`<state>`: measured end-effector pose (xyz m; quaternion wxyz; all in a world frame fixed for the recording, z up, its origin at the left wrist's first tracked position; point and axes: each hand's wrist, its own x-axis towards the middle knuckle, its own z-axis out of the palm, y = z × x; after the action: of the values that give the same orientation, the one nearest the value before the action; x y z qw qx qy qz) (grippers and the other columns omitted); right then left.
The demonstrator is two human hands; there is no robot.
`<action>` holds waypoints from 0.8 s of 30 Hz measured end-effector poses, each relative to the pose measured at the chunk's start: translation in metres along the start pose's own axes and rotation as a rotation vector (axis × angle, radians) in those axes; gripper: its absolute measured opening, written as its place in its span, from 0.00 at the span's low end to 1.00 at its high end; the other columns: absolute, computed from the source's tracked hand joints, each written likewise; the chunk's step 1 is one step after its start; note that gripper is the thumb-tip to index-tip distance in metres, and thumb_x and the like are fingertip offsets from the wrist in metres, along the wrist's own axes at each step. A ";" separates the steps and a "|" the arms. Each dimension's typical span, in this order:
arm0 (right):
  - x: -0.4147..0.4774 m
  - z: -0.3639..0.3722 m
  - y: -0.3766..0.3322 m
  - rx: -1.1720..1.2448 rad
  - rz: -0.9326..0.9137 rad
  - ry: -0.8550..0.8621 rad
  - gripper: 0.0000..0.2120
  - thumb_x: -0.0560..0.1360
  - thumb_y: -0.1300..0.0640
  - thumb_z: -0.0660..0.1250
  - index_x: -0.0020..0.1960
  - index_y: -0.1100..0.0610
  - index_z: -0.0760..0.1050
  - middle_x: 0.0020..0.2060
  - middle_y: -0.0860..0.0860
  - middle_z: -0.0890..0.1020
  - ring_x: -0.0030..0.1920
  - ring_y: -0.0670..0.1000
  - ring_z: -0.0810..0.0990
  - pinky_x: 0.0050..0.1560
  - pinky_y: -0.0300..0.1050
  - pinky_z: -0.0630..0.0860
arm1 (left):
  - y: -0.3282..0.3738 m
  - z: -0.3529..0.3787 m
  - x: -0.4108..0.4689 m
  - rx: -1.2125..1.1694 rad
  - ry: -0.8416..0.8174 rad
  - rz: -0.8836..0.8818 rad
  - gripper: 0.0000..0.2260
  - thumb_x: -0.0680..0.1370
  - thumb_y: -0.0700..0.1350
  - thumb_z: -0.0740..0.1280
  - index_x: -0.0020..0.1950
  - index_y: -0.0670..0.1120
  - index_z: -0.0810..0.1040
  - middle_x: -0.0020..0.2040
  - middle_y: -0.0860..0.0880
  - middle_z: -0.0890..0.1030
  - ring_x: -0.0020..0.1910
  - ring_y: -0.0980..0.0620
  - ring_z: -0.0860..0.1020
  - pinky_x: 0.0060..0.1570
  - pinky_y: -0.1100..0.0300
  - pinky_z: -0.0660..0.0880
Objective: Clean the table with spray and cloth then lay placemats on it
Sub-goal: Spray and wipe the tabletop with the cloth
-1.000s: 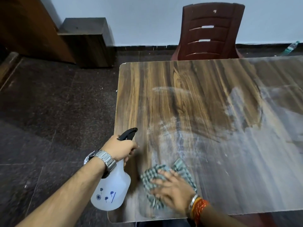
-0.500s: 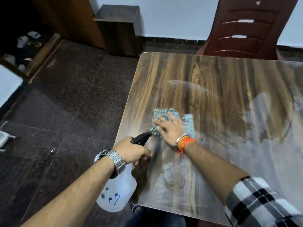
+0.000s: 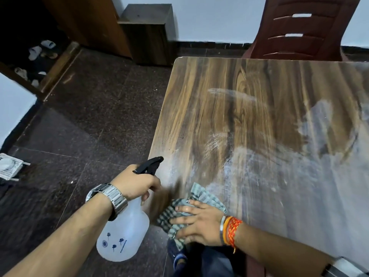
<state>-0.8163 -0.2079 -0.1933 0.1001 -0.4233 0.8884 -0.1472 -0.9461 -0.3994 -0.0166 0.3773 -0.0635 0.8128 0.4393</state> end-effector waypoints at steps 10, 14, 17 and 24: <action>0.036 -0.084 0.152 0.131 1.196 0.187 0.22 0.81 0.43 0.47 0.74 0.35 0.51 0.77 0.42 0.50 0.76 0.56 0.41 0.73 0.61 0.41 | -0.024 -0.009 -0.019 0.019 0.108 -0.020 0.15 0.70 0.32 0.70 0.43 0.53 0.81 0.24 0.43 0.72 0.18 0.47 0.70 0.24 0.60 0.72; 0.098 -0.079 0.114 0.036 0.892 0.036 0.23 0.80 0.42 0.49 0.75 0.34 0.49 0.77 0.44 0.50 0.76 0.59 0.42 0.71 0.65 0.41 | -0.029 0.003 -0.017 -0.034 0.146 -0.017 0.20 0.64 0.39 0.71 0.52 0.58 0.82 0.30 0.40 0.78 0.20 0.46 0.71 0.28 0.56 0.74; 0.098 -0.049 0.045 -0.036 0.578 -0.057 0.24 0.79 0.43 0.50 0.75 0.38 0.54 0.77 0.45 0.53 0.76 0.59 0.43 0.72 0.66 0.41 | -0.025 0.016 -0.013 -0.022 0.167 -0.027 0.15 0.62 0.42 0.71 0.48 0.42 0.84 0.34 0.38 0.82 0.21 0.48 0.71 0.31 0.57 0.72; 0.018 -0.030 0.023 0.085 0.559 0.025 0.25 0.76 0.42 0.44 0.72 0.36 0.61 0.75 0.42 0.60 0.77 0.53 0.47 0.74 0.56 0.39 | -0.006 0.045 0.003 -0.029 0.176 0.002 0.09 0.66 0.47 0.72 0.37 0.42 0.79 0.34 0.40 0.81 0.22 0.47 0.72 0.33 0.55 0.73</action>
<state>-0.8533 -0.2029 -0.1742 0.1433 -0.1555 0.9648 -0.1564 -0.9202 -0.3677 -0.0371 0.3027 -0.1066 0.8365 0.4442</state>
